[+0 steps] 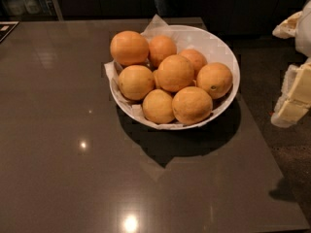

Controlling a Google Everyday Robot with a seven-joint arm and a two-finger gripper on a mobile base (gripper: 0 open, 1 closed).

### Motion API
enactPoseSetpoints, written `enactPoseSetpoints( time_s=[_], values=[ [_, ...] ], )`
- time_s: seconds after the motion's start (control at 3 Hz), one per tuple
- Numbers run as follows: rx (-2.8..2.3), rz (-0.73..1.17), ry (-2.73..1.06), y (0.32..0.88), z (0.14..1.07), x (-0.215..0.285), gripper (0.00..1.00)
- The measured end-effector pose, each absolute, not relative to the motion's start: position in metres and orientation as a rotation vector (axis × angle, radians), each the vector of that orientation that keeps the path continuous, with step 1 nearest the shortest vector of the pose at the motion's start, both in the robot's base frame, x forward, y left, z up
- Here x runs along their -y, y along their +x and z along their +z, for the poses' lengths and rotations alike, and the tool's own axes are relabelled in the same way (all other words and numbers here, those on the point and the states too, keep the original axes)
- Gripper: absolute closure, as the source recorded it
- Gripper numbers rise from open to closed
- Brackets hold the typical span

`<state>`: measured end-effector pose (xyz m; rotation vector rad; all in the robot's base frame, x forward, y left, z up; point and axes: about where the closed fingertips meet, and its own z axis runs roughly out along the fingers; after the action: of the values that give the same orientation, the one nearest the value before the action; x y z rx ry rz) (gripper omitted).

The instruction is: Pick orange from white bowl

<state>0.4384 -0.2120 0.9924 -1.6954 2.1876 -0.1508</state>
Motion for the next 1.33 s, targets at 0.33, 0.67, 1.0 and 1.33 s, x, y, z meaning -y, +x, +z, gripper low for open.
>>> enactPoseSetpoints(
  time_s=[0.33, 0.67, 1.0, 1.33],
  values=[
    [-2.188, -0.151, -1.695, 0.438, 0.992, 0.212, 0.0],
    [-2.182, -0.185, -1.699, 0.438, 0.996, 0.206, 0.0],
    [-2.196, -0.234, -1.729, 0.442, 1.001, 0.186, 0.0],
    [-2.196, -0.281, -1.773, 0.449, 1.008, 0.166, 0.0]
  ],
)
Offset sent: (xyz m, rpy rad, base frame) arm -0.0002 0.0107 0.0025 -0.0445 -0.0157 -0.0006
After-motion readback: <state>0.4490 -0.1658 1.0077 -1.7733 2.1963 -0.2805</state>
